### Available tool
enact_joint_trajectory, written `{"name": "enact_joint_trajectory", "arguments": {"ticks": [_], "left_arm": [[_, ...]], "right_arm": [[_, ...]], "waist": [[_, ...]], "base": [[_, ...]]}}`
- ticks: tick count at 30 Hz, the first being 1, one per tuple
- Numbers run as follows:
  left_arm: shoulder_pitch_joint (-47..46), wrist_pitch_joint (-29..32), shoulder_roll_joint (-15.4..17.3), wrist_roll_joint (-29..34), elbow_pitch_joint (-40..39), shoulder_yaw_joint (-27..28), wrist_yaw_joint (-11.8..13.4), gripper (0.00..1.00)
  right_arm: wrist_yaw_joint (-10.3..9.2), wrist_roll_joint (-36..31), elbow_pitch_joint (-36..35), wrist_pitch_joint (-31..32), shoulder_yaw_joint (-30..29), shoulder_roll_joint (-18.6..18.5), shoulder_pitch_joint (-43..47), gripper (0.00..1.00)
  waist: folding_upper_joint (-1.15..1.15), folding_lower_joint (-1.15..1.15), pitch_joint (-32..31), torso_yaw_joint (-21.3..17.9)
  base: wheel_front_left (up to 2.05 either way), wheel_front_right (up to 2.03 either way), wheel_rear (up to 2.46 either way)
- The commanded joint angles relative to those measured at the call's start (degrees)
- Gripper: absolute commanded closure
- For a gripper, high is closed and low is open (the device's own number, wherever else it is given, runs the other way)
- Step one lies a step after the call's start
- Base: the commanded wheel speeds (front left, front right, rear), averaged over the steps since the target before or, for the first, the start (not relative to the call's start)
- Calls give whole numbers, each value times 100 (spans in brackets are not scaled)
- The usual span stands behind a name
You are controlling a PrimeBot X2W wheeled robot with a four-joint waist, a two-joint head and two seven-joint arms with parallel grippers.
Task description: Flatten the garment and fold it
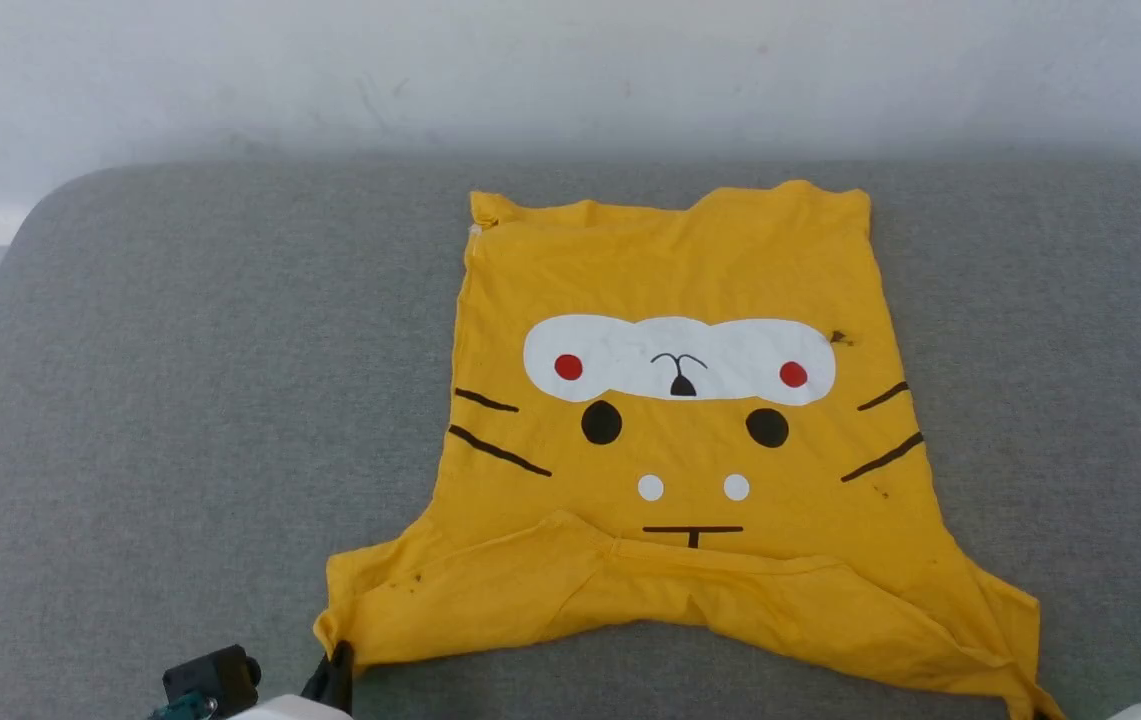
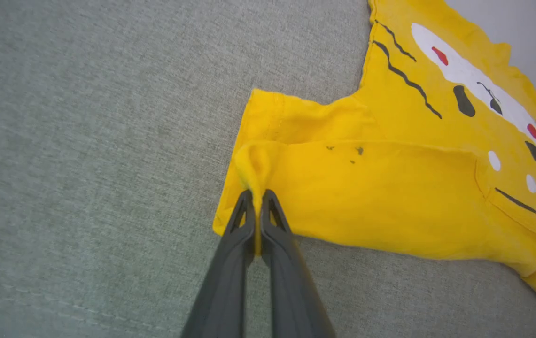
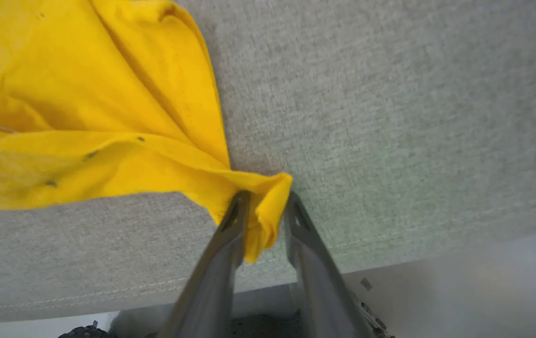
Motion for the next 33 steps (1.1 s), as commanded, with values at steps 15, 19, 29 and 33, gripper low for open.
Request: {"name": "enact_joint_trajectory", "arguments": {"ticks": [15,19,29,33], "left_arm": [[-489,-108,-56,314,-486,-282,24,100],[-652,-76,-105,425,-690,-429,47,100],[-1100,-232,-421,503,-875,-783,-78,100],[-1236,-352,-509,510,-849,-888,-138,100]], "right_arm": [[-10,-482,-501,-2640,194,-177,-2101,0],[-10,-567,168,-2732,248,-539,-3211,0],[-10,-1173,1958,-1921,-20,-1401,-5644,0],[-10,-1466,2442,-1202,-265,-1540,-6284,0]], "waist": [[0,0,642,625],[0,0,1031,931],[0,0,2131,1728],[0,0,2439,1906]], "base": [[0,0,0],[0,0,0],[0,0,0],[0,0,0]]}}
